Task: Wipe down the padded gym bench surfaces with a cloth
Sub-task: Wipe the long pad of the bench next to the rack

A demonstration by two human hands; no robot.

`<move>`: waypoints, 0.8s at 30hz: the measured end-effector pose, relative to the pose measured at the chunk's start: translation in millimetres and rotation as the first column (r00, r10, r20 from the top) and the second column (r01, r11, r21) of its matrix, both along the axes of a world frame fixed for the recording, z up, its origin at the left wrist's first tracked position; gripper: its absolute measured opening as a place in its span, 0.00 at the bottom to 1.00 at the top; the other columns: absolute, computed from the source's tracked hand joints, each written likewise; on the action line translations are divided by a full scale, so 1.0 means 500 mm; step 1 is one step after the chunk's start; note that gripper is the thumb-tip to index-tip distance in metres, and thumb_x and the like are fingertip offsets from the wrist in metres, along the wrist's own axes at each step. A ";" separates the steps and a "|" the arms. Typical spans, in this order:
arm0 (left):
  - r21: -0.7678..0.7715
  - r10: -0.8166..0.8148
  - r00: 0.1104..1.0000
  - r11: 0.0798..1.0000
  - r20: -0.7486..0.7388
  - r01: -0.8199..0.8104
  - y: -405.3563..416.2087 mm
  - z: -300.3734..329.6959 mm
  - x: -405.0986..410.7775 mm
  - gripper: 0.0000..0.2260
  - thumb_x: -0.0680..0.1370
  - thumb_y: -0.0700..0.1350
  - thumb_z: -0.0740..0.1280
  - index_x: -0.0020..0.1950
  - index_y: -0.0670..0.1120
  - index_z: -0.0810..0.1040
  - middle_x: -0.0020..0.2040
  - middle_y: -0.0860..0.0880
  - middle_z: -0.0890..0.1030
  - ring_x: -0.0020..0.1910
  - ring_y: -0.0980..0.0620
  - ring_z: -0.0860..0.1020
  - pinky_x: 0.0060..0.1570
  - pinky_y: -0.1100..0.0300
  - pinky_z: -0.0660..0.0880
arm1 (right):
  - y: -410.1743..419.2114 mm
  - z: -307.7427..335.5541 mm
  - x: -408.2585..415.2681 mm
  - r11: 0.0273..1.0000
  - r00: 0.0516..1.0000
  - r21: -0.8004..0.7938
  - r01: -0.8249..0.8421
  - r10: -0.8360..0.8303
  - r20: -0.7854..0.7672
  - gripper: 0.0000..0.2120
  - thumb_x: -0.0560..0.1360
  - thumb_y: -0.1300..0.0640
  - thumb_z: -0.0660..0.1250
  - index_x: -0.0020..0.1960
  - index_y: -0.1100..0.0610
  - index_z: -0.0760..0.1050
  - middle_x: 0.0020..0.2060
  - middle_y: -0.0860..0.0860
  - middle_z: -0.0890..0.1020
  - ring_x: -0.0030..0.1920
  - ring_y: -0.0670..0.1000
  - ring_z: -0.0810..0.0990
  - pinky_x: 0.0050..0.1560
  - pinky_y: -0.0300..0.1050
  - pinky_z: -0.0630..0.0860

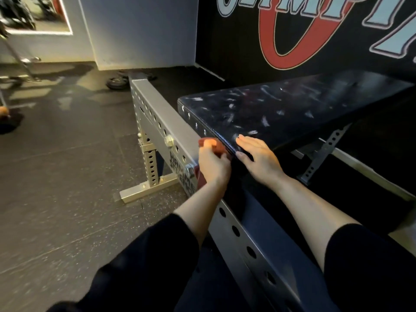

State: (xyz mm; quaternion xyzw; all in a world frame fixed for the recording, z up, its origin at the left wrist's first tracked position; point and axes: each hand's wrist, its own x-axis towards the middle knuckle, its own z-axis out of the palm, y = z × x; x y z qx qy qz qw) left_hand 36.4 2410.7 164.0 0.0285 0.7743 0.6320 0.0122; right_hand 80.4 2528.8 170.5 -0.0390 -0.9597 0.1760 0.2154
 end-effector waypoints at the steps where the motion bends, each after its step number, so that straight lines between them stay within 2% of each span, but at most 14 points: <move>1: -0.019 -0.039 0.998 0.999 -0.041 0.039 -0.004 -0.012 0.026 0.13 0.74 0.38 0.69 0.57 0.45 0.74 0.56 0.48 0.77 0.57 0.49 0.75 0.58 0.62 0.66 | -0.001 0.001 0.001 1.000 1.000 0.000 0.001 -0.001 0.007 0.21 0.79 0.56 0.64 0.70 0.58 0.69 0.70 0.51 0.71 0.72 0.51 0.64 0.72 0.40 0.57; 3: -0.009 -0.100 0.989 0.995 -0.107 0.100 -0.016 -0.034 0.046 0.14 0.73 0.38 0.70 0.55 0.48 0.74 0.54 0.48 0.79 0.55 0.50 0.76 0.61 0.58 0.71 | -0.002 0.002 0.002 1.000 1.000 0.006 0.002 -0.002 0.009 0.21 0.79 0.56 0.64 0.70 0.58 0.69 0.70 0.52 0.70 0.72 0.52 0.64 0.72 0.40 0.56; 5: 0.047 -0.076 0.995 0.996 -0.064 0.079 -0.022 -0.029 0.015 0.13 0.73 0.38 0.70 0.53 0.50 0.73 0.51 0.49 0.78 0.52 0.50 0.77 0.58 0.51 0.75 | -0.001 0.003 0.004 1.000 1.000 0.010 -0.003 0.003 0.029 0.21 0.79 0.55 0.63 0.71 0.58 0.69 0.71 0.52 0.70 0.72 0.52 0.64 0.71 0.36 0.53; 7: 0.071 -0.025 1.000 0.997 -0.003 0.025 -0.020 -0.006 -0.027 0.15 0.74 0.38 0.68 0.57 0.50 0.72 0.55 0.48 0.76 0.55 0.49 0.76 0.59 0.49 0.74 | 0.002 0.006 0.005 1.000 0.999 -0.003 -0.011 0.011 0.051 0.21 0.79 0.54 0.63 0.71 0.58 0.68 0.71 0.51 0.69 0.73 0.51 0.62 0.70 0.34 0.51; 10: 0.086 -0.018 1.000 0.996 -0.008 0.019 -0.002 0.015 -0.038 0.16 0.77 0.38 0.65 0.64 0.49 0.73 0.61 0.49 0.75 0.61 0.50 0.74 0.65 0.56 0.69 | 0.003 0.005 0.001 0.999 0.999 -0.032 -0.004 0.005 0.045 0.22 0.79 0.55 0.64 0.71 0.58 0.68 0.71 0.51 0.69 0.73 0.51 0.62 0.71 0.37 0.52; 13: -0.017 -0.085 0.985 0.996 -0.148 0.083 -0.004 -0.002 0.030 0.15 0.76 0.36 0.66 0.62 0.46 0.77 0.60 0.50 0.78 0.61 0.53 0.74 0.61 0.66 0.65 | 0.002 0.000 -0.002 1.000 1.000 -0.024 -0.001 0.001 0.003 0.21 0.78 0.56 0.65 0.70 0.59 0.70 0.69 0.53 0.71 0.72 0.54 0.65 0.71 0.41 0.56; 15: -0.074 -0.128 0.965 0.991 -0.228 0.114 -0.025 -0.028 0.060 0.18 0.73 0.34 0.68 0.62 0.46 0.77 0.59 0.51 0.78 0.60 0.56 0.74 0.63 0.66 0.66 | 0.001 -0.004 -0.003 1.000 1.000 -0.025 0.006 -0.007 -0.008 0.21 0.78 0.56 0.66 0.69 0.59 0.70 0.69 0.53 0.71 0.71 0.55 0.66 0.71 0.42 0.56; 17: -0.066 -0.101 0.959 0.994 -0.263 0.087 -0.037 -0.033 0.032 0.17 0.72 0.33 0.69 0.58 0.46 0.78 0.57 0.52 0.78 0.59 0.54 0.75 0.63 0.63 0.68 | 0.000 -0.005 -0.003 1.000 1.000 -0.024 0.003 -0.004 -0.006 0.21 0.78 0.56 0.65 0.70 0.58 0.70 0.69 0.53 0.71 0.72 0.54 0.65 0.71 0.42 0.56; 20: -0.038 -0.013 0.982 0.999 -0.186 0.006 -0.031 0.001 -0.046 0.15 0.72 0.37 0.69 0.58 0.46 0.78 0.57 0.49 0.78 0.57 0.51 0.74 0.62 0.59 0.69 | 0.001 -0.001 -0.001 0.999 1.000 -0.043 -0.004 0.005 0.013 0.21 0.78 0.55 0.65 0.70 0.58 0.69 0.70 0.53 0.71 0.72 0.54 0.64 0.71 0.41 0.55; 24: -0.104 -0.065 0.992 0.993 -0.104 0.054 -0.022 -0.008 -0.066 0.12 0.74 0.40 0.68 0.57 0.49 0.75 0.56 0.50 0.77 0.57 0.50 0.74 0.59 0.57 0.69 | -0.001 0.003 -0.002 0.998 1.000 -0.062 0.012 -0.011 0.021 0.21 0.78 0.55 0.64 0.70 0.57 0.70 0.70 0.52 0.70 0.72 0.53 0.64 0.72 0.42 0.56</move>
